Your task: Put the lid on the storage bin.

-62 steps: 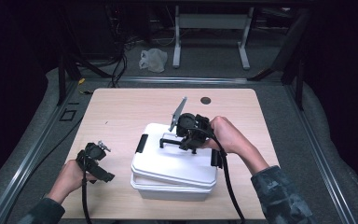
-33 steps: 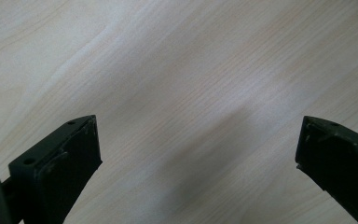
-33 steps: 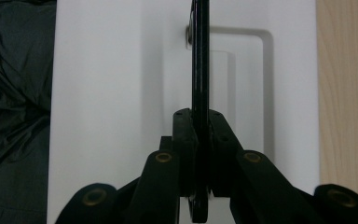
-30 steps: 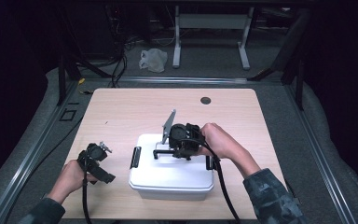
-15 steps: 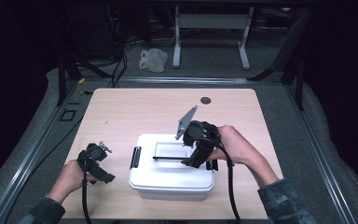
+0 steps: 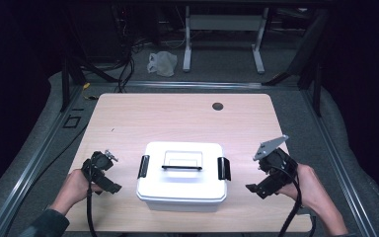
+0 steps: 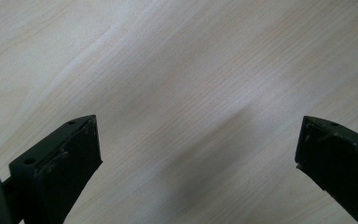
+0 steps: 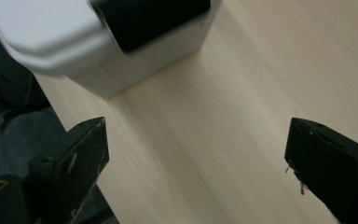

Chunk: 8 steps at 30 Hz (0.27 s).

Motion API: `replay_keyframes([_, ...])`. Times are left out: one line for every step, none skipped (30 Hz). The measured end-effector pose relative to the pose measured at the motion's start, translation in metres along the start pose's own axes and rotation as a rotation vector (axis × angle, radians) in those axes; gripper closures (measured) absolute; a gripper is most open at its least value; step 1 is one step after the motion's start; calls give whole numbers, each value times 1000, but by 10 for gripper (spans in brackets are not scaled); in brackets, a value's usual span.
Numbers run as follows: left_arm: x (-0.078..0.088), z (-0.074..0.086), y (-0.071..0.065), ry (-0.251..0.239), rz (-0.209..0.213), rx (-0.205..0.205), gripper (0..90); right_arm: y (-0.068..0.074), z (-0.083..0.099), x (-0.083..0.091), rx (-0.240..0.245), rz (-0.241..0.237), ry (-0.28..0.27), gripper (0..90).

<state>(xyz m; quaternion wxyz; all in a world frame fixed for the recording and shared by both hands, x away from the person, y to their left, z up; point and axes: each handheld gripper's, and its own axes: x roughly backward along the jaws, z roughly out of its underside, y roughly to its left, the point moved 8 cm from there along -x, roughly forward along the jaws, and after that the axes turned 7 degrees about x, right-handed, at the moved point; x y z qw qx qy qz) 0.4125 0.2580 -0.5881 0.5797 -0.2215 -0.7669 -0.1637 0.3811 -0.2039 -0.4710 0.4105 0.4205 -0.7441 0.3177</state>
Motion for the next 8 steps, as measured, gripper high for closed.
replay_keyframes([0,0,0,0,0,0,1,0,0,0,0,0,0,55])
replay_keyframes([-1,0,0,1,0,3,1,-1,11,-7,-26,-4,15,54])
replay_keyframes([-1,0,0,3,-1,-1,1,-2,21,-14,-50,2,27,50])
replay_keyframes([-2,0,0,2,-3,-4,1,-3,39,-27,-80,21,57,38])
replay_keyframes([-2,0,0,2,-3,-4,1,-3,39,-27,-80,21,57,38])
replay_keyframes([-3,0,0,6,-4,-9,1,-4,54,-40,-124,32,82,23])
replay_keyframes([-3,0,0,6,-4,-9,0,-4,54,-40,-124,32,82,23])
replay_keyframes([-4,0,0,7,-4,-9,0,-6,66,-51,-147,40,104,17])
